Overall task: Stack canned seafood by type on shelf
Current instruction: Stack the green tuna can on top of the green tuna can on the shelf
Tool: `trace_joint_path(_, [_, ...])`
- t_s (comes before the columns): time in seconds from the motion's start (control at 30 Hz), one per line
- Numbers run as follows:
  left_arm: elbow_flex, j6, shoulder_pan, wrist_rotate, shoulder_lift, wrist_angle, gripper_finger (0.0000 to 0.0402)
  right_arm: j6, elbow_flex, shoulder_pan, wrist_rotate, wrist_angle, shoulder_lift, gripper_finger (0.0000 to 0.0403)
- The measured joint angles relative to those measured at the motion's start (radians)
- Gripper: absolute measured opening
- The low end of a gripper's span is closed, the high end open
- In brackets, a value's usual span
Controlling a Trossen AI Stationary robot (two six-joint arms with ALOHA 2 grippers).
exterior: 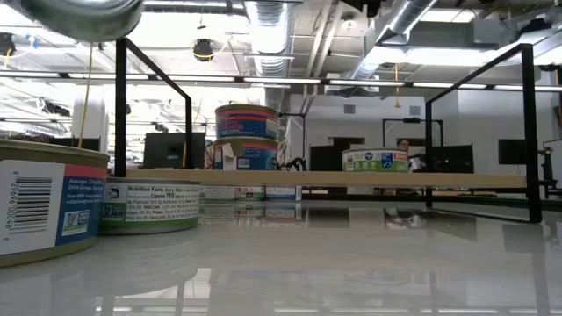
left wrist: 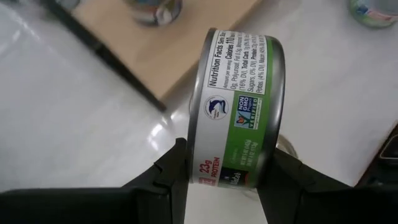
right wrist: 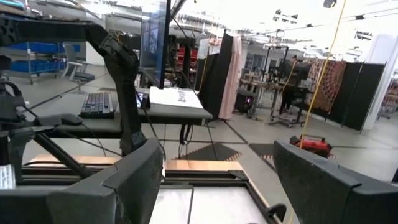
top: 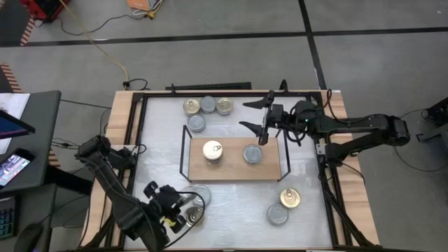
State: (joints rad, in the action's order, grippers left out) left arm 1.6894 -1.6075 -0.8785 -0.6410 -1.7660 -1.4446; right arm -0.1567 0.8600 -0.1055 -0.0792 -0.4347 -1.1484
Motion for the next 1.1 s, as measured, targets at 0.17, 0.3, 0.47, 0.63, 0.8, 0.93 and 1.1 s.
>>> trace_joint_path(0.17, [-0.001, 0.102, 0.018, -0.081, 0.0, 0.039, 0.0138, 0.02, 0.0, 0.0, 0.0, 0.027, 0.0, 0.0329])
trace_joint_path(0.3, [-0.001, 0.185, 0.033, -0.165, 0.0, 0.08, 0.0138, 0.021, 0.0, 0.0, 0.0, 0.044, 0.0, 0.0329])
trace_joint_path(0.47, [-0.01, 0.237, 0.059, -0.205, 0.0, 0.08, 0.0138, 0.025, 0.0, -0.002, 0.0, 0.066, 0.0, 0.0329])
trace_joint_path(0.63, [-0.038, 0.276, 0.088, -0.228, 0.0, 0.082, 0.0138, 0.026, 0.0, -0.002, 0.0, 0.068, 0.0, 0.0329])
trace_joint_path(0.8, [-0.055, 0.336, 0.11, -0.238, 0.0, 0.108, 0.0138, 0.026, 0.0, -0.002, 0.0, 0.072, 0.0, 0.0329])
trace_joint_path(0.93, [-0.055, 0.387, 0.126, -0.256, 0.0, 0.134, 0.0138, 0.026, 0.0, -0.002, 0.0, 0.076, 0.0, 0.0329])
trace_joint_path(1.1, [-0.055, 0.419, 0.135, -0.295, 0.0, 0.138, 0.0138, 0.026, 0.0, -0.002, 0.0, 0.076, 0.0, 0.0329])
